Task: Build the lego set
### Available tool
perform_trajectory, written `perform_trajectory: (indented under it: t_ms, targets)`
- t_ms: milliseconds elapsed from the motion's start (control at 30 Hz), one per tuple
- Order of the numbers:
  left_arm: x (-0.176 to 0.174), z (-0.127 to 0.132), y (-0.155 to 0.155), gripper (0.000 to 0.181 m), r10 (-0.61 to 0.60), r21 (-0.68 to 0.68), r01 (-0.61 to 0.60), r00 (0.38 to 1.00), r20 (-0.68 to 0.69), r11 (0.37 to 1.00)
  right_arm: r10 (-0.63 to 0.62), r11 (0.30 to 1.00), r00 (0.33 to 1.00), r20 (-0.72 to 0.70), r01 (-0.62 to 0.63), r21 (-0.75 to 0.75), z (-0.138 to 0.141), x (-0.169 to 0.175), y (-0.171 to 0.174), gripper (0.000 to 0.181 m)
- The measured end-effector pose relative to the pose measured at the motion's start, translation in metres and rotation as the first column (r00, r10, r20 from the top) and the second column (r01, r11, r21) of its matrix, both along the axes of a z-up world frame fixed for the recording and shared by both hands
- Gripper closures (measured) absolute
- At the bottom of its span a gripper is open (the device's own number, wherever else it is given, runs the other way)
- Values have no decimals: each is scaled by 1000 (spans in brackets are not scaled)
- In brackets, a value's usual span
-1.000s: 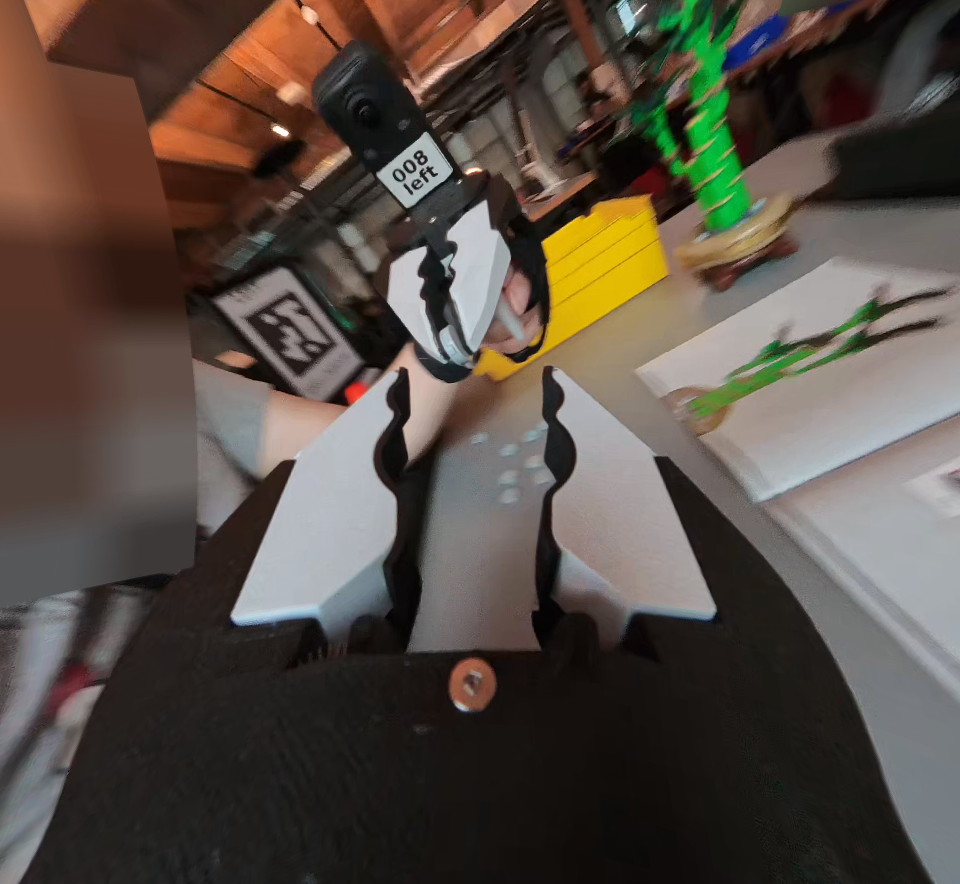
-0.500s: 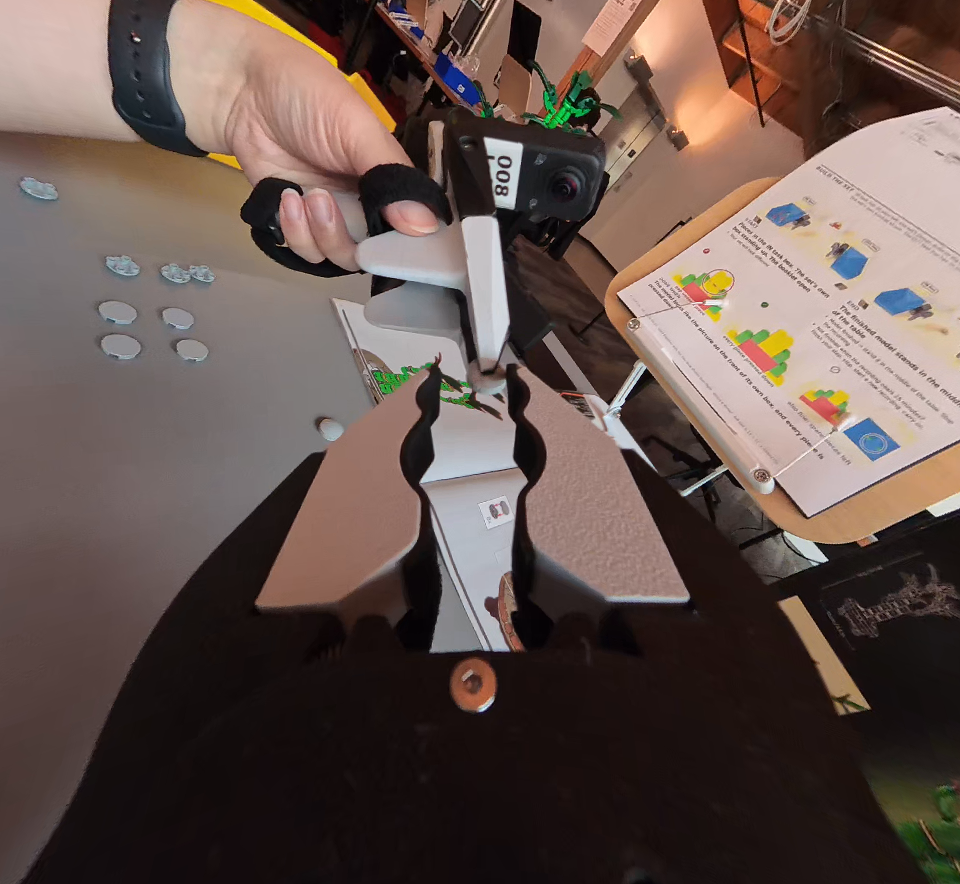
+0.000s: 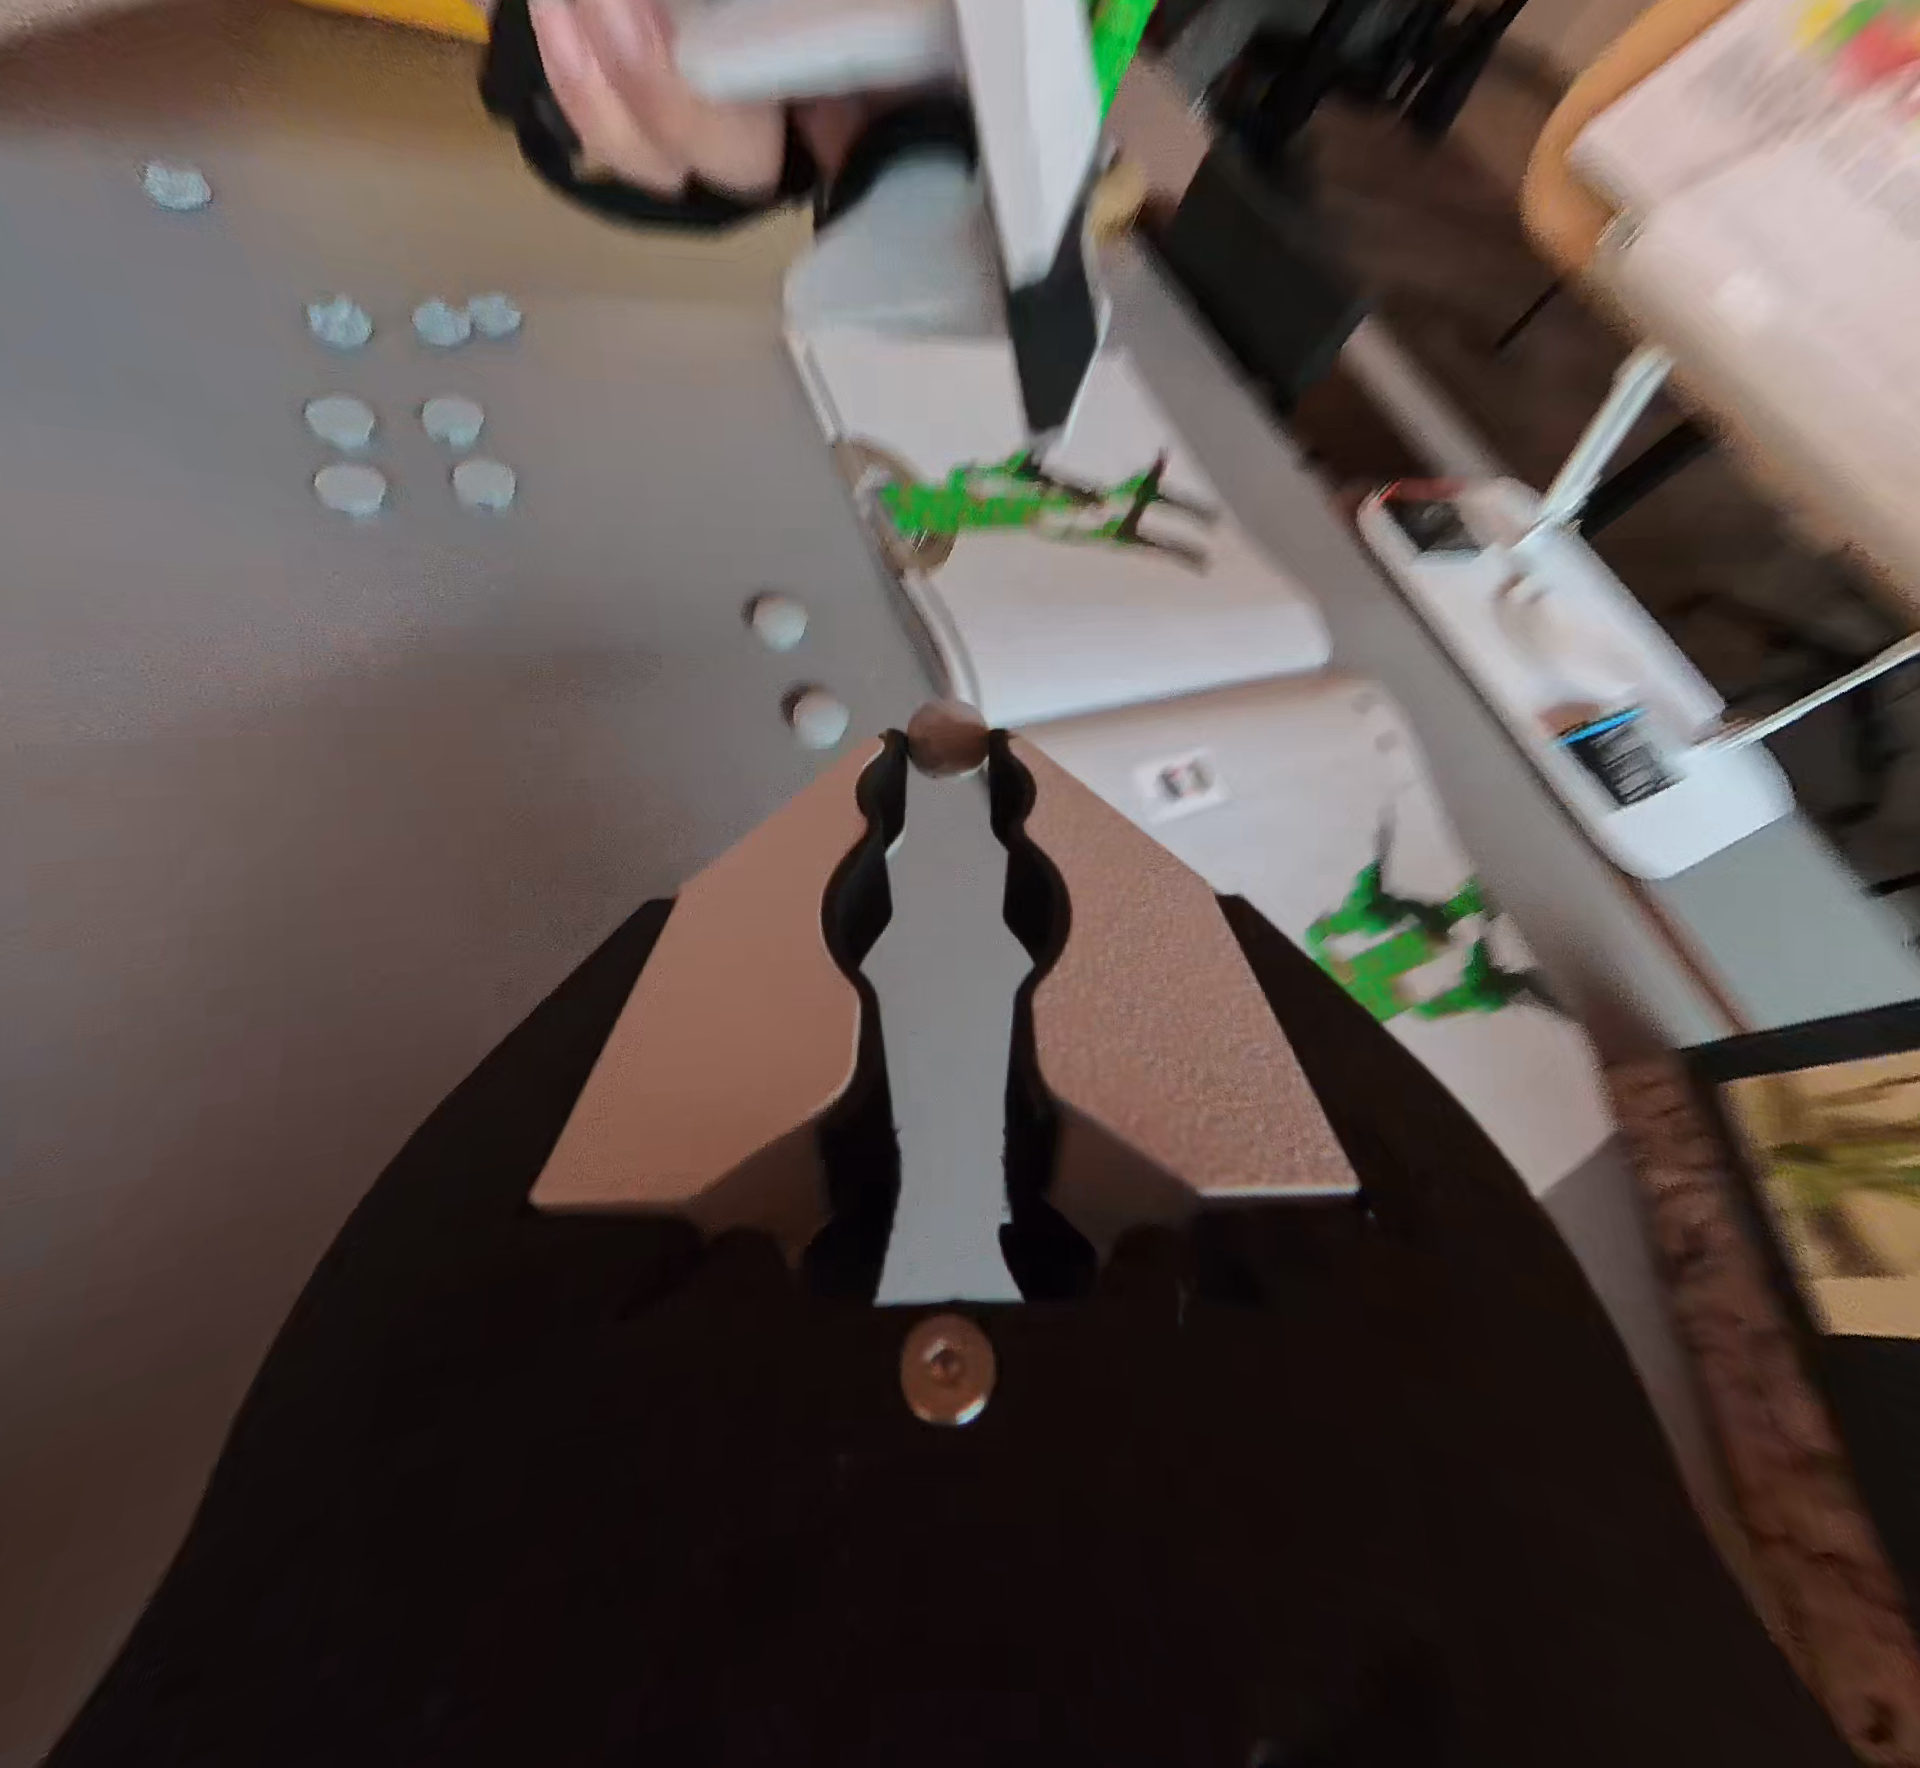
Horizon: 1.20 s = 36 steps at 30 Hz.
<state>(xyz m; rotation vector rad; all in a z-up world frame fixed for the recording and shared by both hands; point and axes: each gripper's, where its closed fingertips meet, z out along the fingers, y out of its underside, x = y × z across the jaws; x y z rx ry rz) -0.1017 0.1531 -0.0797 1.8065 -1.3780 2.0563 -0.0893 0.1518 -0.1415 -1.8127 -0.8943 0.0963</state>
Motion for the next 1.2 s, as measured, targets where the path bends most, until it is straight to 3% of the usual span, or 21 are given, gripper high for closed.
perform_trajectory:
  t_ms: [67,133,467,633,767,1000,1100,1200]
  targets:
    - [-2,8,9,159,37,8,-38,999,34,999,-11,984,1000,-7,9,-179,-33,8,-1,167]
    - [-5,15,12,161,48,17,-49,997,61,999,-17,968,1000,6,18,-251,-50,13,0,167]
    - [-10,22,12,164,49,42,-51,997,63,998,-45,915,997,-60,17,-402,-77,16,-2,166]
    - [-11,24,11,164,42,52,-46,997,65,998,-49,913,995,-85,10,-408,-77,18,-1,166]
    - [-13,28,12,164,47,37,-50,997,68,998,-60,908,993,-101,12,-418,-76,21,-1,154]
    - [-26,59,13,164,80,98,-94,987,137,991,5,987,997,-77,-17,-158,-30,16,2,151]
    - [-36,84,5,164,70,153,-104,975,212,983,91,996,995,-51,-91,2,-10,-20,2,152]
    - [-44,106,-7,161,59,201,-116,961,272,973,194,981,979,-61,-192,43,-6,-75,0,154]
